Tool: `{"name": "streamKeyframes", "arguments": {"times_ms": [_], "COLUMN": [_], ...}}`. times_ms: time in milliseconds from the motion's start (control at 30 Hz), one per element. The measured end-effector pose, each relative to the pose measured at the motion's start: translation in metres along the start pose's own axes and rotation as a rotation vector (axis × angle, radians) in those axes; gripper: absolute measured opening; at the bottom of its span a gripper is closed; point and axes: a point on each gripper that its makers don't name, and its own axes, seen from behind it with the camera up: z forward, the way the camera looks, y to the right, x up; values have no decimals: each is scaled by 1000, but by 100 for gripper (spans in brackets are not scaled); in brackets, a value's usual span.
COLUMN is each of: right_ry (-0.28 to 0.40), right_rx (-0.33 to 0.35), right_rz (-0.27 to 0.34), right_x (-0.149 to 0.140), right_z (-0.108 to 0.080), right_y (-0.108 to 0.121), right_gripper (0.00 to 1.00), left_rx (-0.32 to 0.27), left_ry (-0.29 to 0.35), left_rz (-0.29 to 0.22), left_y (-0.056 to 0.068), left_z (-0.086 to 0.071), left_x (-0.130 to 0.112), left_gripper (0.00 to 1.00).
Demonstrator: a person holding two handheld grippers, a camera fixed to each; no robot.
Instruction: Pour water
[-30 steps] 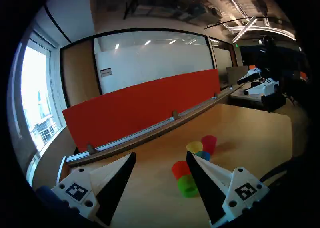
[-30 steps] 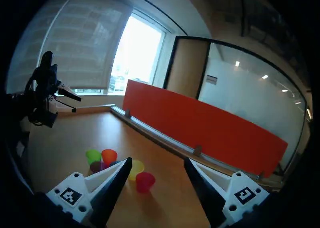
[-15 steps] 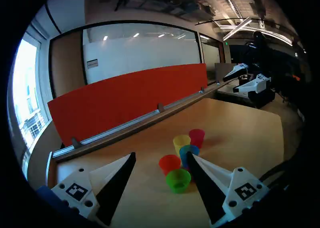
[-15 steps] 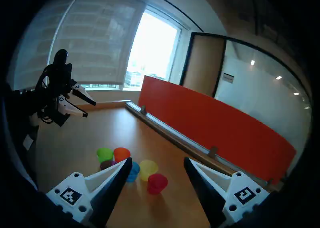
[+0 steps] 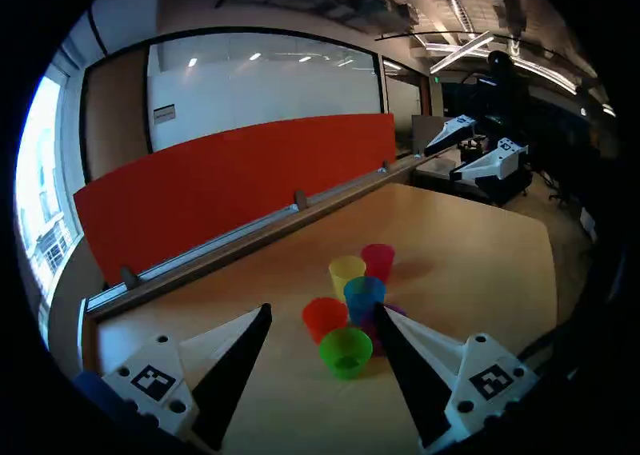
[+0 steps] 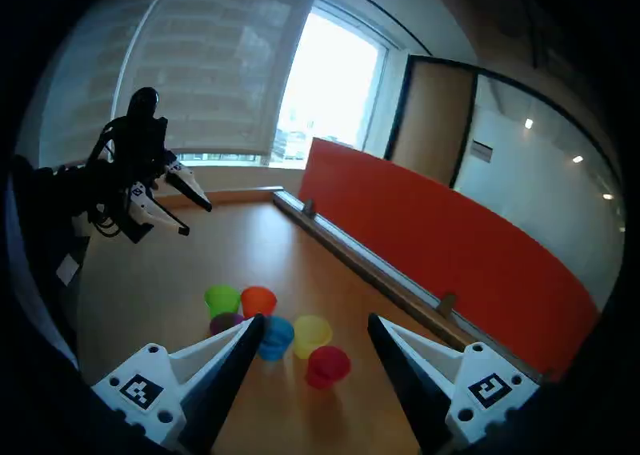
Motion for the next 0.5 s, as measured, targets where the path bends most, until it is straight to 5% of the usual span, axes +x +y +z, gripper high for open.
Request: {"name": "streamKeyframes", "arguments": {"times_ms": [500], "right_ry": [-20], "right_rx": [46], "right_rz": [6], "right_x": [-6], "right_z": [24], "right_y": [-2], "right_gripper": [100], "left_rx": [-76], "left_ry": [-71], "left_rz": [3], "left_y": [11], "left_z": [23], "left_x": [-37], "left_gripper": [93]}}
